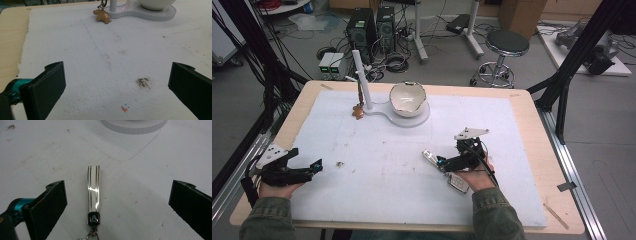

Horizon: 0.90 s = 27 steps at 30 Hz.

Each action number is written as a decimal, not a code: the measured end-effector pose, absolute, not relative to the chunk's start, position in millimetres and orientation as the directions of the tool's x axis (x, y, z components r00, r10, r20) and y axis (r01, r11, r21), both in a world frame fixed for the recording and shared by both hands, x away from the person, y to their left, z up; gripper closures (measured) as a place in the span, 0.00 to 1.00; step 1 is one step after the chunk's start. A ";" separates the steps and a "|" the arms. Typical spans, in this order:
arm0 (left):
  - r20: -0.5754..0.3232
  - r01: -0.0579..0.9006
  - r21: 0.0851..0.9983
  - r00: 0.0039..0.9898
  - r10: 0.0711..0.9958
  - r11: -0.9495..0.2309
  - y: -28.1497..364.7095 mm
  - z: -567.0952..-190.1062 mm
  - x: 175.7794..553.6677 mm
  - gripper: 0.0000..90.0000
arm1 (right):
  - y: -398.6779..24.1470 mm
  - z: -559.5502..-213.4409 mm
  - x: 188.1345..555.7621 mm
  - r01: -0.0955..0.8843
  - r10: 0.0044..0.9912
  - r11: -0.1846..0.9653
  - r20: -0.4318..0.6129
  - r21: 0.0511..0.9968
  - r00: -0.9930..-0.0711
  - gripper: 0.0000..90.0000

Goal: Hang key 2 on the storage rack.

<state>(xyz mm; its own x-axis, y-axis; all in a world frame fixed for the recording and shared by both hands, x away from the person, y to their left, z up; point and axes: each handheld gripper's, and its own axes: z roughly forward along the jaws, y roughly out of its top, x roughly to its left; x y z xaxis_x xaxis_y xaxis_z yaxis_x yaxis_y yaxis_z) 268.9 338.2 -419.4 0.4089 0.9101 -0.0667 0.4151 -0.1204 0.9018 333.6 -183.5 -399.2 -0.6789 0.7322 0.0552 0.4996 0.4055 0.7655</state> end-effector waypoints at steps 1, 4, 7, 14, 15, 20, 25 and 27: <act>-0.073 0.416 0.902 0.406 0.911 -0.114 338.6 -419.9 269.3 0.02 | -182.5 -399.9 335.1 0.502 0.732 0.403 0.060 0.765 -0.678 0.01; -0.075 0.419 0.901 0.404 0.912 -0.111 339.5 -420.4 270.0 0.02 | -178.8 -402.5 338.1 0.513 0.732 0.410 0.064 0.754 -0.678 0.01; -0.076 0.421 0.900 0.406 0.911 -0.112 339.8 -421.1 271.2 0.02 | -173.1 -404.0 341.6 0.517 0.725 0.423 0.065 0.744 -0.686 0.01; -0.071 0.413 0.904 0.408 0.910 -0.114 340.6 -420.7 270.8 0.02 | -153.6 -404.1 351.5 0.515 0.698 0.476 0.050 0.713 -0.715 0.01; -0.071 0.413 0.904 0.408 0.910 -0.114 340.7 -420.7 270.7 0.02 | -151.4 -404.7 353.1 0.515 0.693 0.484 0.050 0.707 -0.719 0.01; -0.071 0.411 0.904 0.408 0.910 -0.114 341.1 -420.9 270.8 0.02 | -140.2 -412.1 359.6 0.547 0.688 0.526 0.051 0.652 -0.724 0.01; -0.058 0.403 0.907 0.405 0.912 -0.122 341.5 -420.3 270.0 0.02 | -125.0 -416.1 366.2 0.584 0.677 0.606 0.034 0.540 -0.735 0.07; -0.054 0.400 0.908 0.405 0.913 -0.124 341.6 -420.1 269.5 0.02 | -121.2 -414.8 368.4 0.583 0.669 0.616 0.039 0.530 -0.743 0.18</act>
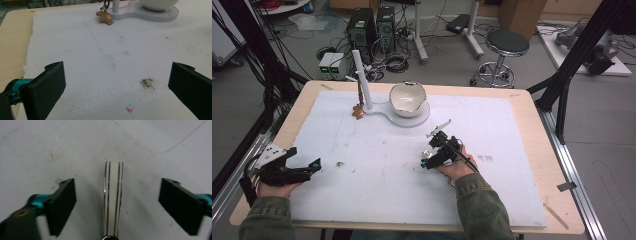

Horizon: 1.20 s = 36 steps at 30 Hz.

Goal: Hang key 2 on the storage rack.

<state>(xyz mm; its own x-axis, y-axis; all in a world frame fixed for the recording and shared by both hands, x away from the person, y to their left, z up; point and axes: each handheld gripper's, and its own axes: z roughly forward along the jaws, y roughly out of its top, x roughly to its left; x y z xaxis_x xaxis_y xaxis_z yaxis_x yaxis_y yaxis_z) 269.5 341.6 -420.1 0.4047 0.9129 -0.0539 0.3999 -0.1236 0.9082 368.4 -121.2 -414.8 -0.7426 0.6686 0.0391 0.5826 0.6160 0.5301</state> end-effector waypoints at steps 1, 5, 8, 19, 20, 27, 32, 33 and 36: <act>-0.054 0.400 0.908 0.406 0.912 -0.124 341.7 -420.2 269.5 0.02 | -120.7 -414.2 370.4 0.586 0.662 0.616 0.056 0.526 -0.747 0.21; -0.052 0.404 0.905 0.409 0.911 -0.130 341.0 -420.7 269.8 0.02 | -122.9 -413.4 375.0 0.627 0.670 0.609 0.109 0.486 -0.734 0.35; -0.050 0.406 0.904 0.412 0.910 -0.134 340.9 -420.8 269.9 0.02 | -126.3 -414.6 376.9 0.643 0.674 0.610 0.123 0.463 -0.728 0.43; -0.053 0.405 0.905 0.411 0.910 -0.131 341.4 -421.4 269.5 0.02 | -128.8 -412.8 376.1 0.670 0.683 0.597 0.160 0.441 -0.713 0.82; -0.053 0.405 0.905 0.411 0.910 -0.131 341.4 -421.4 269.5 0.02 | -129.9 -411.1 375.9 0.672 0.682 0.597 0.164 0.438 -0.713 0.82; -0.057 0.406 0.905 0.412 0.910 -0.127 341.9 -421.8 268.0 0.02 | -140.8 -395.5 369.5 0.672 0.692 0.537 0.189 0.510 -0.697 0.83; -0.060 0.403 0.907 0.411 0.910 -0.122 341.6 -421.6 266.9 0.02 | -144.0 -384.4 366.0 0.657 0.695 0.527 0.172 0.540 -0.698 0.83; -0.060 0.403 0.907 0.410 0.910 -0.122 341.9 -421.6 266.9 0.02 | -144.0 -384.4 366.0 0.657 0.695 0.527 0.172 0.540 -0.698 0.83; -0.061 0.403 0.907 0.410 0.910 -0.121 342.2 -421.6 266.8 0.02 | -145.1 -372.7 365.2 0.644 0.698 0.500 0.171 0.579 -0.696 0.83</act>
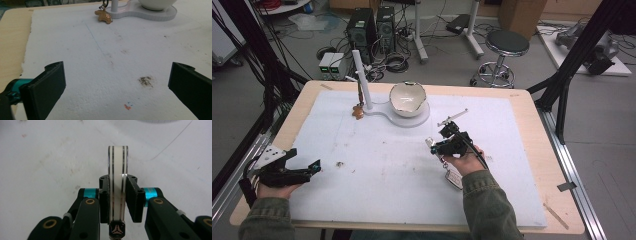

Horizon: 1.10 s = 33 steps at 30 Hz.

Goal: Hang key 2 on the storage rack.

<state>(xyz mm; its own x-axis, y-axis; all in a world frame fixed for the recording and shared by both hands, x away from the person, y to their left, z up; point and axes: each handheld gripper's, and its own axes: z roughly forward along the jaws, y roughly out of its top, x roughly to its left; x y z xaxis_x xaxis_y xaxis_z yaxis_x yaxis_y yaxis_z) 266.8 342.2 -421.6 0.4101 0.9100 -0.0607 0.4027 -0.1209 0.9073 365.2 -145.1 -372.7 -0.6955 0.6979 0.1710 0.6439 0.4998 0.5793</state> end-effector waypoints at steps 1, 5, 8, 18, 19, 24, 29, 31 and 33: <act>-0.063 0.404 0.907 0.410 0.910 -0.119 342.4 -421.9 266.9 0.02 | -145.2 -369.4 365.4 0.647 0.702 0.484 0.180 0.589 -0.689 0.83; -0.063 0.404 0.907 0.409 0.910 -0.118 343.0 -422.0 267.2 0.02 | -145.7 -356.7 369.8 0.643 0.701 0.436 0.210 0.630 -0.681 0.83; -0.066 0.404 0.908 0.408 0.911 -0.115 343.0 -422.2 267.4 0.02 | -145.4 -348.3 373.2 0.632 0.699 0.394 0.229 0.667 -0.678 0.83; -0.067 0.405 0.907 0.410 0.909 -0.116 343.1 -422.5 267.5 0.02 | -138.1 -322.2 381.2 0.606 0.666 0.304 0.290 0.735 -0.687 0.83; -0.067 0.405 0.907 0.410 0.910 -0.116 343.1 -422.5 267.6 0.02 | -136.5 -320.0 381.8 0.603 0.662 0.301 0.293 0.739 -0.690 0.83; -0.067 0.405 0.907 0.411 0.909 -0.116 343.4 -422.5 267.5 0.02 | -126.8 -312.2 384.8 0.598 0.653 0.292 0.301 0.747 -0.695 0.83; -0.069 0.404 0.907 0.411 0.909 -0.114 343.5 -422.5 267.6 0.02 | -117.9 -307.1 387.3 0.594 0.645 0.294 0.303 0.749 -0.701 0.83; -0.069 0.404 0.907 0.411 0.909 -0.114 343.5 -422.5 267.6 0.02 | -115.7 -306.4 388.3 0.590 0.642 0.297 0.300 0.750 -0.705 0.83; -0.070 0.405 0.907 0.411 0.909 -0.113 343.6 -422.6 267.7 0.02 | -113.8 -306.3 389.2 0.591 0.638 0.297 0.305 0.750 -0.707 0.83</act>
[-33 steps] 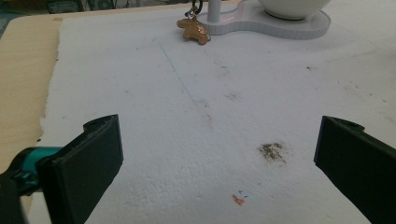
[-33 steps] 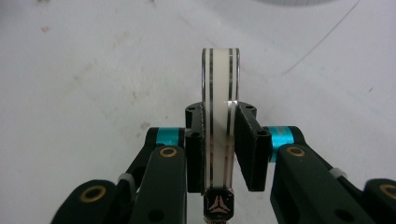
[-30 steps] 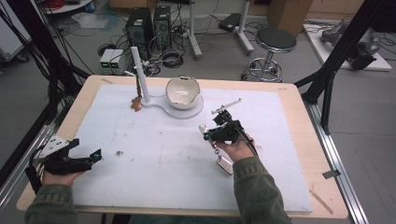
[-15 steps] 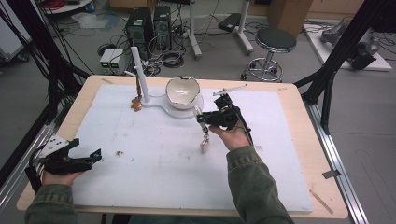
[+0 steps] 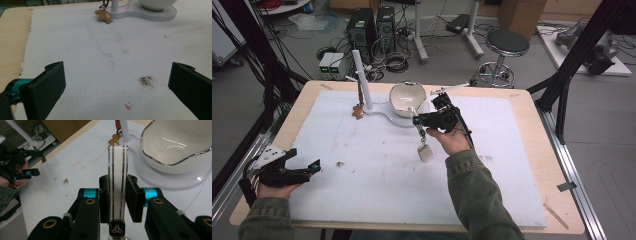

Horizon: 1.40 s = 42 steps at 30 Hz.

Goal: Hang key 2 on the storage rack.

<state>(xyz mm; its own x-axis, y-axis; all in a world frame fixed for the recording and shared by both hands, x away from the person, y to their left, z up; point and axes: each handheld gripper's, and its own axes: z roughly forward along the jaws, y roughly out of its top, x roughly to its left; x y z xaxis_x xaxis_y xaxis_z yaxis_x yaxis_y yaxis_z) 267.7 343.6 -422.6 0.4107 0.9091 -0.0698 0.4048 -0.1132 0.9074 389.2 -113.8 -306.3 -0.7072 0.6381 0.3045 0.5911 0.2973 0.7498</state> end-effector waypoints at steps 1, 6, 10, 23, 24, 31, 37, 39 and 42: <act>-0.070 0.405 0.907 0.411 0.909 -0.113 343.5 -422.6 267.7 0.02 | -113.4 -306.2 389.9 0.591 0.636 0.299 0.305 0.750 -0.709 0.83; -0.070 0.406 0.907 0.413 0.908 -0.115 343.6 -422.6 267.8 0.02 | -112.2 -305.3 394.3 0.595 0.635 0.288 0.316 0.750 -0.705 0.83; -0.071 0.405 0.907 0.411 0.909 -0.112 343.6 -422.7 267.9 0.02 | -108.6 -301.5 397.4 0.593 0.635 0.286 0.315 0.753 -0.706 0.83; -0.072 0.407 0.906 0.412 0.908 -0.113 344.2 -422.9 268.4 0.02 | -81.1 -280.3 414.5 0.579 0.611 0.276 0.325 0.767 -0.722 0.83; -0.072 0.407 0.907 0.413 0.908 -0.113 344.3 -423.0 268.5 0.02 | -78.3 -278.3 415.8 0.579 0.608 0.275 0.327 0.768 -0.723 0.83; -0.074 0.404 0.908 0.412 0.908 -0.110 345.1 -423.1 268.6 0.02 | -58.8 -268.1 424.7 0.577 0.589 0.279 0.338 0.768 -0.734 0.83; -0.076 0.404 0.908 0.413 0.907 -0.107 344.7 -423.2 268.7 0.02 | -44.2 -260.3 432.3 0.573 0.577 0.282 0.341 0.770 -0.742 0.83; -0.077 0.405 0.908 0.415 0.907 -0.108 344.9 -423.1 268.7 0.02 | -39.2 -256.4 435.2 0.567 0.575 0.288 0.335 0.772 -0.746 0.83; -0.077 0.404 0.908 0.416 0.906 -0.109 345.1 -423.2 268.8 0.02 | -33.2 -251.2 439.3 0.566 0.570 0.277 0.342 0.776 -0.747 0.83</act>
